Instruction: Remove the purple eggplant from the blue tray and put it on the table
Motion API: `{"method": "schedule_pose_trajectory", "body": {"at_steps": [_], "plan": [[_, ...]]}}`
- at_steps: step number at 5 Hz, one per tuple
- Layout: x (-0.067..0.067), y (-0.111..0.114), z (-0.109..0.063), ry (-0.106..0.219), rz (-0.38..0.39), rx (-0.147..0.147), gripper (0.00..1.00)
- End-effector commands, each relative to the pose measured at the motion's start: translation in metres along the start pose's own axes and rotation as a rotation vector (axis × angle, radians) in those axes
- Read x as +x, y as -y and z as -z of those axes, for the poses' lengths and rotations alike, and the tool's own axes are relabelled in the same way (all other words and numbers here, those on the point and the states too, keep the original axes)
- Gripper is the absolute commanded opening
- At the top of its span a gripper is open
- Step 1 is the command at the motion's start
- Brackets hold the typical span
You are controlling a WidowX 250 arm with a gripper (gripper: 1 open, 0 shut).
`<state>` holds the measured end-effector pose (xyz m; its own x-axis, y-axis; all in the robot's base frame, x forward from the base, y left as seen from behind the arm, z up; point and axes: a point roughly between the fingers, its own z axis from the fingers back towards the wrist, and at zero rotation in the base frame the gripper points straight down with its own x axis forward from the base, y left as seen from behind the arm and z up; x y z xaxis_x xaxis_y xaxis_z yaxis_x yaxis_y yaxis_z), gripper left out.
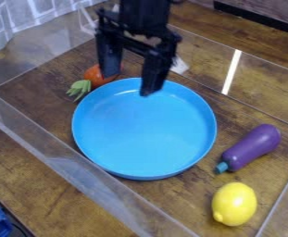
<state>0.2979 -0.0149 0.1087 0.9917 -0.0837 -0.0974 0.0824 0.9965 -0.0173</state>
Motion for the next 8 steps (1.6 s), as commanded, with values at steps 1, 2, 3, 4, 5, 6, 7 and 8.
{"method": "schedule_pose_trajectory", "body": {"at_steps": [1,2,3,4,5,6,7,8], "plan": [[0.023,0.017,-0.022,0.102,0.046,-0.011,1.0],[0.035,0.022,-0.026,0.124,0.064,-0.007,1.0],[0.041,0.024,-0.03,0.148,0.086,-0.001,1.0],[0.045,0.025,-0.041,0.179,0.1,0.0,1.0],[0.044,0.025,-0.046,0.2,0.12,-0.006,1.0],[0.042,0.023,-0.047,0.21,0.141,-0.006,1.0],[0.039,0.021,-0.048,0.217,0.163,-0.001,1.0],[0.038,0.02,-0.052,0.235,0.176,0.007,1.0]]}}
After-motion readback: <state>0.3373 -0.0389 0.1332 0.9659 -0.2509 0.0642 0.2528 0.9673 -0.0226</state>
